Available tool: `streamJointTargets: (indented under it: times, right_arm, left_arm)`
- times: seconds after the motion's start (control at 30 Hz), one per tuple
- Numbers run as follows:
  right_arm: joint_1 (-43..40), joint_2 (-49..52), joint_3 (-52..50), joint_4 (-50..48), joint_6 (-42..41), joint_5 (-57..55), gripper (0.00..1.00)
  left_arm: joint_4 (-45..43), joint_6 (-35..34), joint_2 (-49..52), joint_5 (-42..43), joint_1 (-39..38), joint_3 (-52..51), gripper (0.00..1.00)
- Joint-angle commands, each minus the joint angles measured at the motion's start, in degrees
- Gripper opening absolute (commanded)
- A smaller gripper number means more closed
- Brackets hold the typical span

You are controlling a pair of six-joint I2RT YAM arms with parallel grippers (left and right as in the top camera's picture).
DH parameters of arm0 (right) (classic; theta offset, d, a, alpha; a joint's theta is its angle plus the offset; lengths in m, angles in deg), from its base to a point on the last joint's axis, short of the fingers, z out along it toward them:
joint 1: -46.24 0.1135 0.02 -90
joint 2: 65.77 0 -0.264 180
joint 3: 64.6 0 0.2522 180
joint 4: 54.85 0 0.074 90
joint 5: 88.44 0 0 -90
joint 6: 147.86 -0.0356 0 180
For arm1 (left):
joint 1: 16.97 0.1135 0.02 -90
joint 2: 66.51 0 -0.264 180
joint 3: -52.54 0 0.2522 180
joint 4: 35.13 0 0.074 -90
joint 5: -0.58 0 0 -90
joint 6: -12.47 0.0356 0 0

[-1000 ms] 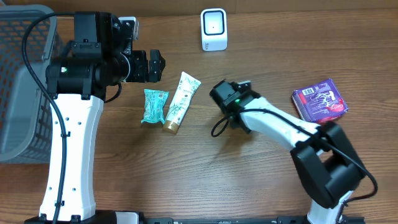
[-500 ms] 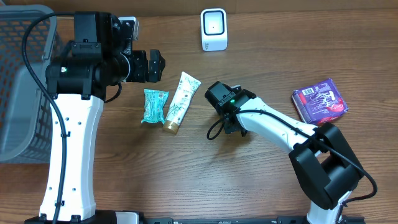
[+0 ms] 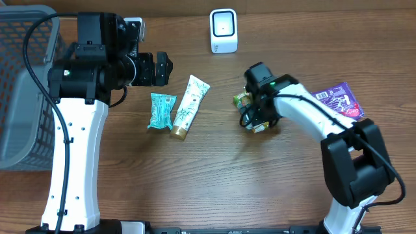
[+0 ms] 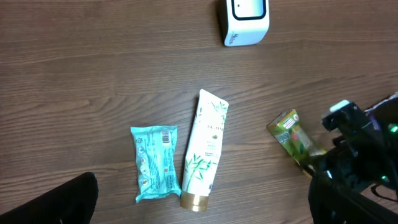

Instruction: Scan the item barcode

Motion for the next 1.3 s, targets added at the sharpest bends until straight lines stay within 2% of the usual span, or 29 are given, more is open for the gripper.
streamJointTargets:
  times: [0.0, 0.2, 0.3, 0.53, 0.67, 0.9, 0.97, 1.07, 1.13, 1.17, 1.27]
  right_arm:
    - [-1.2, 0.5, -0.1, 0.2, 4.3, 11.5, 0.90]
    - [-1.2, 2.8, -1.1, 1.2, 3.8, 12.0, 0.87]
    - [-1.2, 5.0, -1.1, 0.7, 3.7, 11.7, 0.72]
    - [-1.2, 5.6, -1.0, -1.3, 1.0, 10.5, 0.22]
    - [-1.2, 4.6, 0.7, 1.1, 0.8, 10.6, 0.06]
    - [-1.1, -3.0, 12.6, 6.1, 0.8, 9.0, 0.04]
    - [-0.4, -4.3, 17.2, 6.9, -1.4, 3.0, 0.04]
    - [1.6, -4.5, 23.6, 5.9, -3.9, -12.0, 0.04]
    - [3.4, -4.5, 25.2, 1.1, -3.4, -21.3, 0.04]
    - [4.9, -4.5, 25.4, -4.2, -0.9, -27.6, 0.04]
    - [7.3, -3.7, 25.3, -19.1, 9.6, -37.2, 0.04]
  left_arm:
    - [-0.1, -0.9, 0.1, 0.4, 0.0, 0.6, 1.00]
    - [-0.1, -0.9, 0.1, 0.4, -0.1, 0.6, 1.00]
    - [-0.1, -0.9, 0.1, 0.4, 0.0, 0.6, 1.00]
    - [-0.1, -0.9, 0.1, 0.4, -0.1, 0.6, 1.00]
    - [-0.1, -0.9, 0.1, 0.4, 0.0, 0.6, 1.00]
    - [-0.1, -0.9, 0.2, 0.4, -0.1, 0.6, 1.00]
    - [-0.1, -0.9, 0.2, 0.4, -0.1, 0.6, 1.00]
    - [-0.1, -0.9, 0.2, 0.4, -0.1, 0.6, 1.00]
    - [-0.1, -0.9, 0.2, 0.4, -0.1, 0.6, 1.00]
    - [-0.1, -0.9, 0.2, 0.4, -0.1, 0.6, 1.00]
    - [-0.1, -0.9, 0.2, 0.4, -0.1, 0.6, 1.00]
